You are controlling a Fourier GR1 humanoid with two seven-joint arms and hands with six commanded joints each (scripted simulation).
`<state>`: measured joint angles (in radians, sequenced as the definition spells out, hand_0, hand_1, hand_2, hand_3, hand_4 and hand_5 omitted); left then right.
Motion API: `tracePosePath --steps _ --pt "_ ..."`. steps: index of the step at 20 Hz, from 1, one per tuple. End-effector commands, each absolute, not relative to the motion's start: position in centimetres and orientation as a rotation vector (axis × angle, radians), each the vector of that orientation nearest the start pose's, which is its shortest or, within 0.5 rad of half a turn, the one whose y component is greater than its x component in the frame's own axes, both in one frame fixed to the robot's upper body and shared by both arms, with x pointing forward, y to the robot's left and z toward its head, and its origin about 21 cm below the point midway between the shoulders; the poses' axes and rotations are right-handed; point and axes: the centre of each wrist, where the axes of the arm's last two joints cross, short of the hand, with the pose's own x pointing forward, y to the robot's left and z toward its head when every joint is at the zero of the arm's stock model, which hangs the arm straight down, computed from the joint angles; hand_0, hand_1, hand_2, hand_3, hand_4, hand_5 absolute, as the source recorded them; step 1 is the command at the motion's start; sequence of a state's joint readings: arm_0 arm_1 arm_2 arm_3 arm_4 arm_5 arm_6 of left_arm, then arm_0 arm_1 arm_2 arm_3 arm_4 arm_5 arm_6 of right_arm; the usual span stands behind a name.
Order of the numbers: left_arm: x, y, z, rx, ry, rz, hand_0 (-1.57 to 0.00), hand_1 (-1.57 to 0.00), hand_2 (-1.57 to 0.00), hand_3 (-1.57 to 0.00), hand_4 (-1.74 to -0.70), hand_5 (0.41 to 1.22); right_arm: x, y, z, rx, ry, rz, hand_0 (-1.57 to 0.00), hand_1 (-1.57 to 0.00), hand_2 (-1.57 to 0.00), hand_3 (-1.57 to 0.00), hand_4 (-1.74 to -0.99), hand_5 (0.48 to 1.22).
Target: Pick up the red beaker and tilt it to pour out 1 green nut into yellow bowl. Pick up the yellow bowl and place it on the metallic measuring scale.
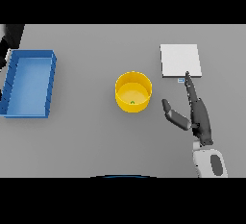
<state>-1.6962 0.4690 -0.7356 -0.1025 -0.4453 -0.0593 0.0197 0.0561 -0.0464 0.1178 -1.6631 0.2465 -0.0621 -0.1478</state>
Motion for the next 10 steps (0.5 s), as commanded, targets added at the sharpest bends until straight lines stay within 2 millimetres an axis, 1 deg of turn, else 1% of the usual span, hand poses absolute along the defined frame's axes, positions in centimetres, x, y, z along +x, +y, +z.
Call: tracePosePath --steps 1,2,3,4,6,7,8,10 --pt "49.1 21.1 32.9 1.229 -1.342 -1.145 -1.57 -1.57 -1.57 -1.46 -1.74 1.221 23.6 -21.4 1.0 -0.155 -1.768 0.254 0.00 0.00 0.00 0.00 -1.093 0.623" --pt "49.1 23.2 31.9 1.167 -1.353 -1.043 -1.57 -1.57 -1.57 -1.48 -1.74 1.221 23.5 -21.4 1.0 -0.137 -1.777 0.245 0.00 0.00 0.00 0.00 -1.083 0.625" --pt "49.1 24.8 30.8 1.145 -1.338 -0.946 -1.57 -1.57 -1.57 -1.50 -1.74 1.221 23.5 -21.6 1.1 -0.137 -1.775 0.253 0.00 0.00 0.00 0.00 -1.081 0.631" --pt "49.1 26.5 29.6 1.120 -1.322 -0.858 -1.57 -1.57 -1.57 -1.51 -1.74 1.221 23.5 -21.7 1.3 -0.128 -1.777 0.261 0.00 0.00 0.00 0.00 -1.092 0.637" --pt "48.8 29.3 27.1 1.102 -1.265 -0.701 -1.57 -1.57 -1.57 -1.53 -1.74 1.221 23.3 -22.0 1.1 -0.119 -1.774 0.274 0.00 0.00 0.00 0.00 -1.126 0.651" --pt "48.6 30.1 26.1 1.078 -1.251 -0.646 -1.57 -1.57 -1.57 -1.54 -1.74 1.221 23.4 -21.9 1.1 -0.101 -1.776 0.269 0.00 0.00 0.00 0.00 -1.141 0.657" --pt "48.3 31.6 24.8 1.057 -1.193 -0.536 -1.57 -1.57 -1.57 -1.55 -1.74 1.221 23.4 -22.1 1.2 -0.103 -1.772 0.265 0.00 0.00 0.00 0.00 -1.148 0.663" --pt "47.9 32.9 23.3 1.011 -1.170 -0.408 -1.57 -1.57 -1.57 -1.56 -1.74 1.221 23.3 -22.2 1.2 -0.114 -1.776 0.282 0.00 0.00 0.00 0.00 -1.165 0.672"
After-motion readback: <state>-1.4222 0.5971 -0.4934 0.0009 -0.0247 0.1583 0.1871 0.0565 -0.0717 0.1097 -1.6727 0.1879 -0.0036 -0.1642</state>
